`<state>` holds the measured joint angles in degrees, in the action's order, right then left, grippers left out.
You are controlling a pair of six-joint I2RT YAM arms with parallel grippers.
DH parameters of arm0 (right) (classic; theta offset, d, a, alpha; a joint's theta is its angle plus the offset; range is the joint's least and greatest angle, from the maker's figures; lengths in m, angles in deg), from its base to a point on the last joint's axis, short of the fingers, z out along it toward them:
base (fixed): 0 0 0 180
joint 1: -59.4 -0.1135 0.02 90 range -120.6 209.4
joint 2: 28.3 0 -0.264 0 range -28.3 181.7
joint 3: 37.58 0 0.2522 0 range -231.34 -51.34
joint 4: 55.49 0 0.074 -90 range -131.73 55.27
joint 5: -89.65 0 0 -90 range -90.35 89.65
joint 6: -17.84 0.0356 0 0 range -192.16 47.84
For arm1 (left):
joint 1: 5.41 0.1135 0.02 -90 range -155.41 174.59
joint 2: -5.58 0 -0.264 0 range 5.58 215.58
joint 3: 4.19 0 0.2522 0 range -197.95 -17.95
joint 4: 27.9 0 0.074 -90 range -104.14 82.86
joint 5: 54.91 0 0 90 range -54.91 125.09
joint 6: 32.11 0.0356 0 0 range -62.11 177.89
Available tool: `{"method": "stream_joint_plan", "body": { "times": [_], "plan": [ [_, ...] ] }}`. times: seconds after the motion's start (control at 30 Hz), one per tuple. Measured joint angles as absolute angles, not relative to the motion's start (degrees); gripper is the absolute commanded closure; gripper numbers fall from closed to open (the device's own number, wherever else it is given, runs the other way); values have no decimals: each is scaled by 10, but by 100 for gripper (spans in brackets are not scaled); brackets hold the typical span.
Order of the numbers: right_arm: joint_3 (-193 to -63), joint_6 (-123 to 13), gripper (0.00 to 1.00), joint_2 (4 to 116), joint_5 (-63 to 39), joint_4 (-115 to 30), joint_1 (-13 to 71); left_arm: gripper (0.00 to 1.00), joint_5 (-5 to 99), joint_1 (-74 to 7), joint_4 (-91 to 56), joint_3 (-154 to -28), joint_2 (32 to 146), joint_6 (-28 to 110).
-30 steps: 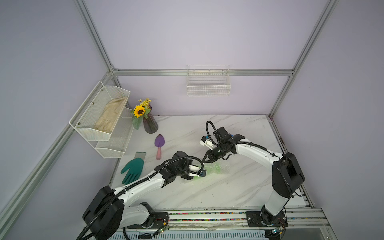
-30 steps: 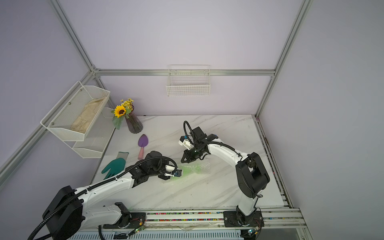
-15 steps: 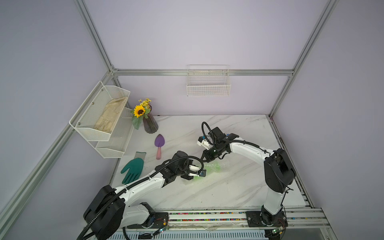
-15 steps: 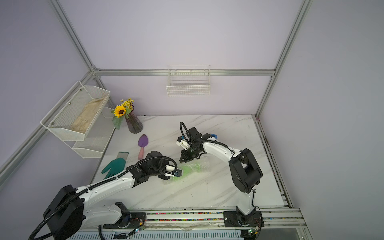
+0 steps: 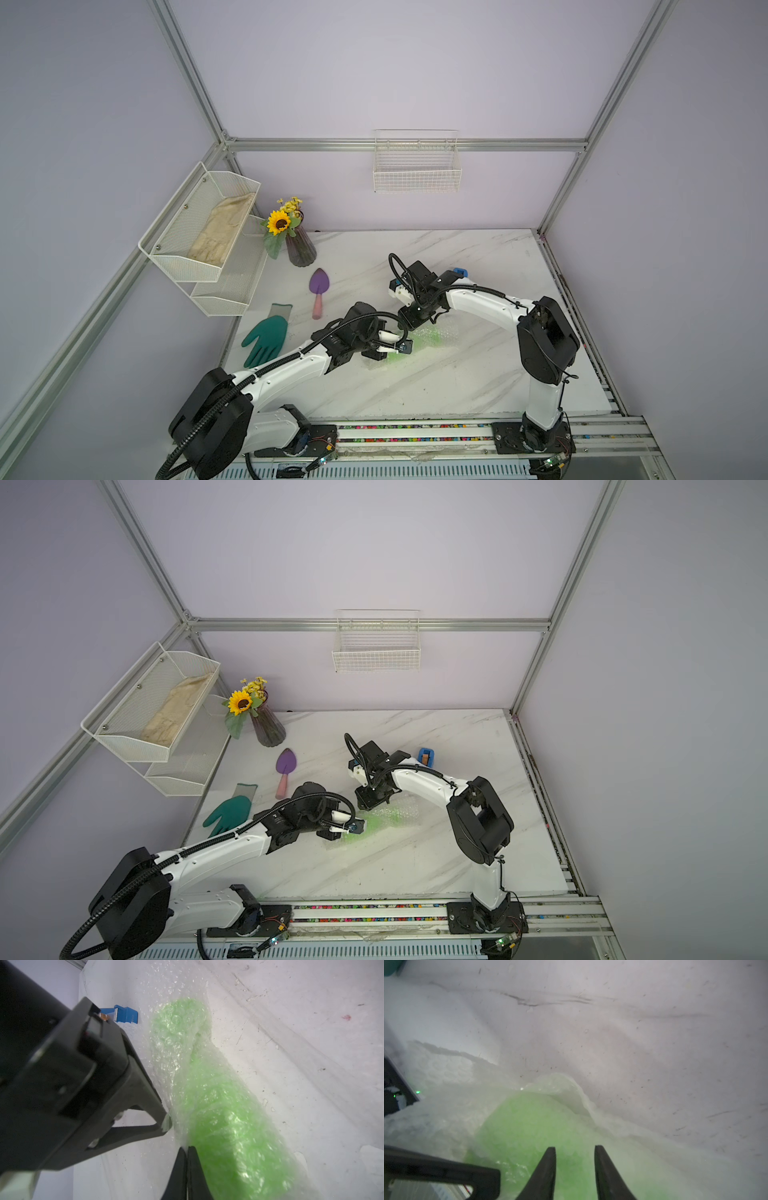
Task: Wrap wine glasses in bubble wrap
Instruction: Stick the tape on the bubble wrap.
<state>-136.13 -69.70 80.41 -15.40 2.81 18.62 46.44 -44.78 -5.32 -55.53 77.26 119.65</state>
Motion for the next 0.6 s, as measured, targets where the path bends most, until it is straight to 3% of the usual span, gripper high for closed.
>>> {"method": "stream_joint_plan", "body": {
  "times": [0.33, 0.6],
  "plan": [
    [-1372, -695, 57, 755, -173, 39, 184, 100, 464, -448, -53, -555, 773, 1199],
    [-1298, -694, 41, 753, -175, 37, 166, 100, 467, -448, -51, -555, 773, 1200]
  ]
}}
